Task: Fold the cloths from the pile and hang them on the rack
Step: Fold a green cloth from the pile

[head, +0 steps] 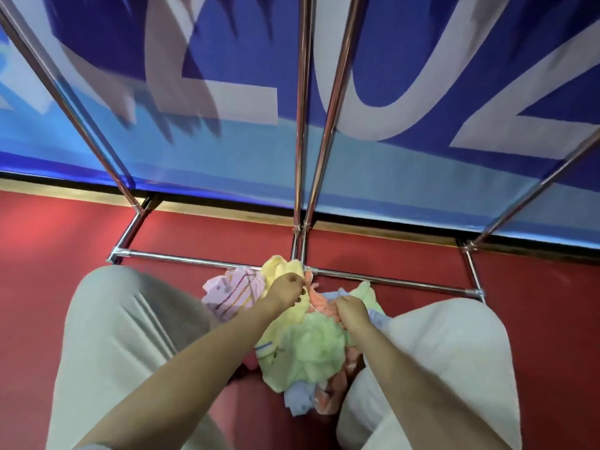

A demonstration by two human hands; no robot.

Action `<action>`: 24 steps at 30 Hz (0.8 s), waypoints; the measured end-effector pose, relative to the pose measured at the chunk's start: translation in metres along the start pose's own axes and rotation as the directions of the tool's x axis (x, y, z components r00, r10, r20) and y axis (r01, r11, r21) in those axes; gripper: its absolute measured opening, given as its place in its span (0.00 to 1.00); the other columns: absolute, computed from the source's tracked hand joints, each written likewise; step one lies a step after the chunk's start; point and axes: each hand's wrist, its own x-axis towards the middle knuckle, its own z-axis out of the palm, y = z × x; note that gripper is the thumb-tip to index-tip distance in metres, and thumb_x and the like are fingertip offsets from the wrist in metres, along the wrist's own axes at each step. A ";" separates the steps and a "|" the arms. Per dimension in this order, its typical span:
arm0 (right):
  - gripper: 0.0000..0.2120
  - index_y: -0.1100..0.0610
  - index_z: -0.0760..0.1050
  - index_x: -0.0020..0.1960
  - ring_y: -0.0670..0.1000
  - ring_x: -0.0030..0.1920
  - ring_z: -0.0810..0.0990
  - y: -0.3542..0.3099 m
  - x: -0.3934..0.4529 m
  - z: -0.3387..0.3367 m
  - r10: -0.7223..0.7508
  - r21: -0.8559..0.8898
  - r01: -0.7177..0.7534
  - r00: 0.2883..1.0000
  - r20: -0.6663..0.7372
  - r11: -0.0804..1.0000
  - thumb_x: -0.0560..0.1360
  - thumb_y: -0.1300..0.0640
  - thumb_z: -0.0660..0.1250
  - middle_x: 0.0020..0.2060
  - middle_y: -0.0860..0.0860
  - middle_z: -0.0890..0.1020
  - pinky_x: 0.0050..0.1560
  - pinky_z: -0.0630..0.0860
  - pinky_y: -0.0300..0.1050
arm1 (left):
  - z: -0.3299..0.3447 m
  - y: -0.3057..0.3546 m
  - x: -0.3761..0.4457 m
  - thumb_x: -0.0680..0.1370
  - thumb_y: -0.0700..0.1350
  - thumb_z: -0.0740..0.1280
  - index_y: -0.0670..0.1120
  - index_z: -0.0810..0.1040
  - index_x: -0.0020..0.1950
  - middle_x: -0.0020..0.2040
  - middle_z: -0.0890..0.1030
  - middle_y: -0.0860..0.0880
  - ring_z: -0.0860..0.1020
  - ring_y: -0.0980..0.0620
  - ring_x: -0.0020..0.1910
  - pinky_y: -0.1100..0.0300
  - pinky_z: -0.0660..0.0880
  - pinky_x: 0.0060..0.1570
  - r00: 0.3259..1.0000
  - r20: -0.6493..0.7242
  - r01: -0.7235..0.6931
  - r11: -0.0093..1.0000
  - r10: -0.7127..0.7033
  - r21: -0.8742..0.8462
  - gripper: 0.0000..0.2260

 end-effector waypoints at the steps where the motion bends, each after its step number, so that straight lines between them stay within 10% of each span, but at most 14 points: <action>1: 0.06 0.56 0.73 0.47 0.47 0.24 0.69 0.012 0.008 0.005 0.031 0.001 -0.031 0.999 -0.008 1.000 0.80 0.60 0.58 0.28 0.52 0.73 0.21 0.63 0.32 | 0.004 -0.011 0.007 0.81 0.38 0.55 0.42 0.75 0.50 0.37 0.75 0.49 0.70 0.54 0.30 0.68 0.65 0.24 1.000 -0.002 0.024 1.000 -0.024 0.010 0.09; 7: 0.16 0.54 0.69 0.30 0.51 0.29 0.69 0.058 0.051 0.030 0.160 -0.200 -0.166 0.986 -0.049 0.965 0.76 0.60 0.59 0.28 0.51 0.72 0.33 0.65 0.42 | 0.021 -0.077 0.046 0.80 0.42 0.57 0.39 0.78 0.57 0.55 0.81 0.40 0.77 0.43 0.47 0.54 0.75 0.50 0.989 -0.004 0.150 0.978 -0.151 0.143 0.13; 12: 0.17 0.55 0.64 0.30 0.54 0.40 0.72 0.082 0.077 0.040 0.095 -0.397 -0.126 0.991 -0.097 0.909 0.77 0.63 0.57 0.30 0.50 0.70 0.40 0.64 0.42 | 0.039 -0.117 0.069 0.80 0.44 0.58 0.40 0.79 0.57 0.56 0.80 0.40 0.77 0.40 0.56 0.54 0.72 0.52 0.990 -0.014 0.134 0.937 -0.137 0.323 0.13; 15: 0.07 0.58 0.76 0.48 0.56 0.53 0.75 0.104 0.083 0.038 -0.029 -0.721 0.079 0.996 0.081 0.688 0.77 0.58 0.60 0.47 0.52 0.77 0.49 0.69 0.42 | 0.054 -0.137 0.074 0.80 0.43 0.59 0.40 0.80 0.56 0.56 0.81 0.41 0.77 0.41 0.55 0.56 0.72 0.51 0.993 0.045 0.087 0.940 -0.108 0.330 0.12; 18: 0.17 0.53 0.74 0.65 0.59 0.62 0.72 0.134 0.095 0.036 0.011 -0.861 0.433 0.892 0.452 0.266 0.76 0.56 0.61 0.61 0.54 0.73 0.60 0.70 0.49 | 0.064 -0.161 0.073 0.80 0.41 0.60 0.40 0.81 0.55 0.55 0.81 0.42 0.77 0.42 0.55 0.55 0.72 0.52 0.990 0.130 -0.006 0.931 -0.045 0.364 0.11; 21: 0.14 0.53 0.79 0.58 0.59 0.58 0.75 0.149 0.104 0.035 -0.008 -0.821 0.557 0.828 0.560 0.124 0.74 0.57 0.63 0.56 0.56 0.76 0.53 0.73 0.50 | 0.068 -0.185 0.070 0.80 0.42 0.61 0.42 0.80 0.56 0.56 0.80 0.42 0.77 0.42 0.55 0.55 0.72 0.50 0.989 0.129 0.015 0.925 -0.069 0.380 0.11; 24: 0.10 0.52 0.79 0.32 0.55 0.35 0.80 0.163 0.116 0.035 -0.131 -0.833 0.532 0.846 0.517 0.149 0.63 0.50 0.60 0.34 0.51 0.76 0.29 0.73 0.41 | 0.071 -0.196 0.067 0.80 0.46 0.60 0.44 0.79 0.62 0.59 0.79 0.43 0.76 0.44 0.58 0.57 0.69 0.51 0.991 0.103 0.036 0.921 -0.082 0.387 0.15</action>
